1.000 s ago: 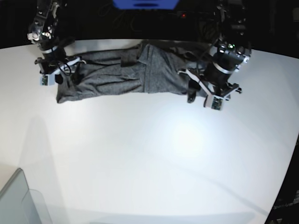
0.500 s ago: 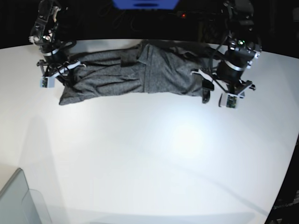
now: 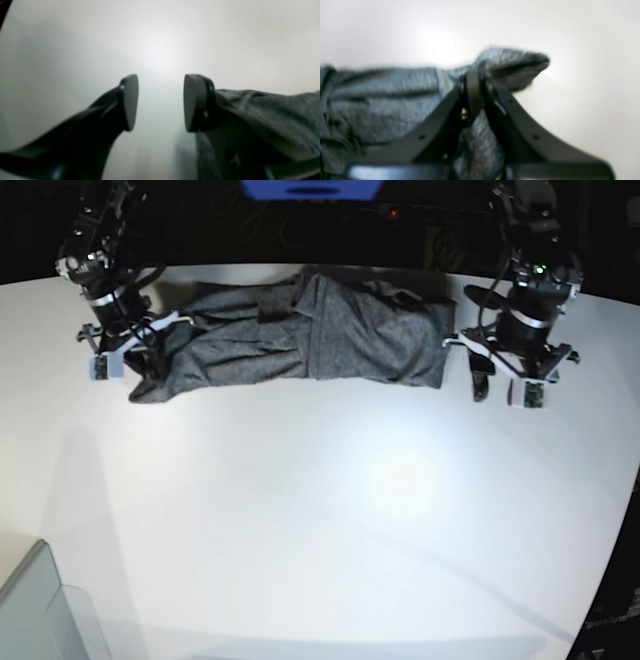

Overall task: Layout the t-shirt on the table in an organized manner, then fold the t-shirt properly
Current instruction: 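Lift the bundle end with the right gripper and fold it over toward the left gripper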

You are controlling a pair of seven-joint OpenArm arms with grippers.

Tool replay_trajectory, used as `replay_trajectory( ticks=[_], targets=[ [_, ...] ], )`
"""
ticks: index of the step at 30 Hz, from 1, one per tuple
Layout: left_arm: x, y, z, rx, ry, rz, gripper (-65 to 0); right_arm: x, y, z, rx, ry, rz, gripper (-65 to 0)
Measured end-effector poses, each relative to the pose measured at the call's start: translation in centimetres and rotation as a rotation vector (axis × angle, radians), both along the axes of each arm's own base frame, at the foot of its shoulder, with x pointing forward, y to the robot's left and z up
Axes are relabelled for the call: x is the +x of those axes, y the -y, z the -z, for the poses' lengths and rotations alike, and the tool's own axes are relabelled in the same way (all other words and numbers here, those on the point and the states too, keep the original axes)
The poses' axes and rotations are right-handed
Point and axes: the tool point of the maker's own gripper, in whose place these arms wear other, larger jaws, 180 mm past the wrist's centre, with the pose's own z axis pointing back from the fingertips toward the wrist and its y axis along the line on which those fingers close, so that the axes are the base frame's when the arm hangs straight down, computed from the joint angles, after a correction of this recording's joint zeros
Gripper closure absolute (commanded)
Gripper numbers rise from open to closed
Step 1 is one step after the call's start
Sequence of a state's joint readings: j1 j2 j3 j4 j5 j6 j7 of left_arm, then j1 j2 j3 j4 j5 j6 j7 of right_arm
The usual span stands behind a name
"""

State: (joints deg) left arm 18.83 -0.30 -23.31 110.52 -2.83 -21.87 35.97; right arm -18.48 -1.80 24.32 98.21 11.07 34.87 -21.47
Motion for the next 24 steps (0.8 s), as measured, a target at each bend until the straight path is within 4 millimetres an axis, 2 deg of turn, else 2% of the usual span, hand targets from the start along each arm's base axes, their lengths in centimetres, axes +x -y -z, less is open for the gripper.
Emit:
replay_trajectory(
  ticks=[3, 7, 11, 14, 20, 24],
  targets=[
    [-0.1, -1.0, -0.6, -0.052, 0.026, -0.031, -28.8, 0.1, -0.6, -1.1, -0.006, 0.024, -0.006, 0.0],
    [-0.9, -4.9, -1.4, -0.061, 0.053, -0.147, -28.8, 0.7, -1.7, -3.1, -0.01, 0.081, -0.026, 0.0],
    [-1.7, -7.4, -1.8, -0.05, 0.061, -0.213, -28.8, -0.2, -6.1, -4.0, 0.026, 0.099, -0.168, 0.0],
    [-1.9, -9.4, -2.5, -0.006, 0.071, -0.237, -28.8, -0.9, -7.9, -4.1, 0.046, 0.097, -0.211, 0.0],
    [-2.8, -12.2, -3.3, 0.039, 0.077, -0.29, -28.8, -0.9, -9.7, -5.4, 0.101, 0.167, -0.224, 0.0],
    [-2.8, -12.8, -3.6, 0.057, 0.082, -0.294, -28.8, -1.4, -10.2, -5.9, 0.132, 0.206, -0.222, 0.0]
  ],
)
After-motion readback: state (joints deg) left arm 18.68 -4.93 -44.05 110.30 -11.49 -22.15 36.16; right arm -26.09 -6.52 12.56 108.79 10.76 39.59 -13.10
